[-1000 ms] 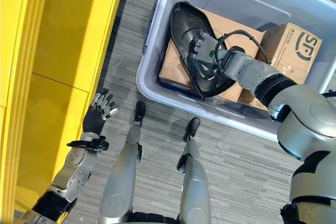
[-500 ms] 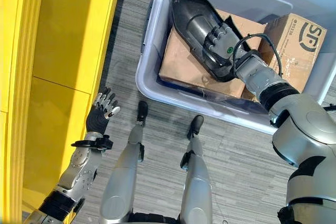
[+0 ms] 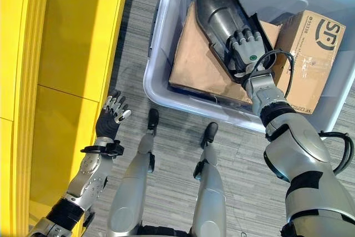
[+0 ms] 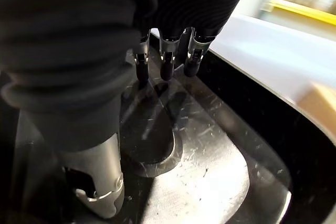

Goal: Move parts from the plastic box to the shelf.

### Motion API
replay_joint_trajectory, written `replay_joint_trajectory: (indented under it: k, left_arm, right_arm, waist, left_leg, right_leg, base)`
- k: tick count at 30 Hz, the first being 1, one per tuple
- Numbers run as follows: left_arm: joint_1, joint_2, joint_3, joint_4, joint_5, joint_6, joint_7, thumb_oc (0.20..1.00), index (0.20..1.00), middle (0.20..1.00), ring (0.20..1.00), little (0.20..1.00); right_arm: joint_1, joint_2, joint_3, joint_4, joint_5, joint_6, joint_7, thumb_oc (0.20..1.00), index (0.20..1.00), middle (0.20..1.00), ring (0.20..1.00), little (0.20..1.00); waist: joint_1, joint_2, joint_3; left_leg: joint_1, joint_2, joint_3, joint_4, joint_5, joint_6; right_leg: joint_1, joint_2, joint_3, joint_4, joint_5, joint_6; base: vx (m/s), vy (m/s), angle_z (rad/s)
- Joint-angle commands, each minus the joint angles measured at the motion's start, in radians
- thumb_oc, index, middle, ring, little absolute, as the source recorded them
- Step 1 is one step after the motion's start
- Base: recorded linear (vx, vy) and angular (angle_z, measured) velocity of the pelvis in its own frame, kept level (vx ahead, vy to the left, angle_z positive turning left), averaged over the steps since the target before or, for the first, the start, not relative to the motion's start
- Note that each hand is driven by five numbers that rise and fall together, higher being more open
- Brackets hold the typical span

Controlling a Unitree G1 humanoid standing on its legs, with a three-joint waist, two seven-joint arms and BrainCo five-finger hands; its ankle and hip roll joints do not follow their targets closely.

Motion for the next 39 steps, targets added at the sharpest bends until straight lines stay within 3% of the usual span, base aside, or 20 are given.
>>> replay_joint_trajectory:
  k: [1,13,17,22,32,35,39]
  left_arm:
    - [-0.025,-0.006,-0.023,-0.040,0.052,-0.047,0.009,1.000,1.000,1.000,1.000,1.000]
    - [-0.045,-0.033,-0.050,-0.005,0.067,-0.034,0.047,1.000,1.000,1.000,1.000,1.000]
    - [-0.045,-0.033,-0.044,-0.003,0.075,-0.028,0.054,1.000,1.000,1.000,1.000,1.000]
    - [-0.044,-0.032,-0.039,0.006,0.081,-0.012,0.076,1.000,1.000,1.000,1.000,1.000]
    - [-0.029,-0.020,-0.039,0.010,0.078,0.021,0.099,1.000,1.000,1.000,1.000,1.000]
    - [-0.027,-0.018,-0.040,0.007,0.077,0.027,0.101,1.000,1.000,1.000,1.000,1.000]
    - [-0.002,-0.002,-0.035,-0.033,0.086,0.034,0.105,1.000,1.000,1.000,1.000,1.000]
  right_arm:
    - [0.018,0.023,0.026,0.025,0.090,-0.038,-0.025,1.000,1.000,1.000,1.000,1.000]
    - [0.112,0.213,-0.248,-0.060,0.516,-0.168,-0.106,1.000,1.000,1.000,1.000,1.000]
    - [0.123,0.227,-0.272,-0.113,0.565,-0.190,-0.108,1.000,1.000,1.000,1.000,1.000]
    - [0.184,0.322,-0.368,-0.340,0.802,-0.287,-0.096,1.000,1.000,1.000,1.000,1.000]
    - [0.296,0.459,-0.379,-0.642,1.086,-0.396,-0.040,1.000,1.000,1.000,1.000,1.000]
    - [0.314,0.474,-0.369,-0.699,1.117,-0.408,-0.034,1.000,1.000,1.000,1.000,1.000]
    - [0.373,0.453,-0.347,-0.930,1.094,-0.433,-0.028,1.000,1.000,1.000,1.000,1.000]
  waist:
    - [-0.006,0.027,0.027]
    - [-0.024,0.029,0.027]
    - [-0.028,0.027,0.027]
    - [-0.051,0.005,0.027]
    - [-0.073,-0.025,0.027]
    - [-0.076,-0.027,0.027]
    - [-0.089,-0.037,0.027]
  left_leg:
    - [0.046,0.033,0.008,0.013,-0.084,-0.012]
    - [0.066,0.030,0.016,0.015,-0.097,-0.006]
    - [0.064,0.031,0.016,0.017,-0.097,-0.005]
    - [0.093,0.032,0.027,0.016,-0.106,-0.004]
    - [0.126,0.039,0.040,0.017,-0.111,-0.004]
    - [0.133,0.040,0.043,0.017,-0.112,-0.005]
    - [0.161,0.041,0.051,0.011,-0.114,-0.006]
  right_leg:
    - [0.029,-0.051,-0.020,0.124,-0.115,0.047]
    - [0.044,-0.050,-0.018,0.123,-0.117,0.047]
    - [0.044,-0.050,-0.017,0.121,-0.114,0.047]
    - [0.062,-0.046,-0.009,0.125,-0.117,0.047]
    - [0.080,-0.043,0.002,0.132,-0.113,0.043]
    - [0.085,-0.043,0.002,0.134,-0.113,0.043]
    - [0.100,-0.040,0.012,0.137,-0.118,0.042]
  base:
    - [0.00,0.000,0.00]
    - [0.00,0.001,-0.01]
    - [0.00,0.000,0.00]
    - [0.00,0.000,0.00]
    - [0.00,0.000,-0.01]
    - [0.00,0.000,0.00]
    - [0.00,0.000,0.00]
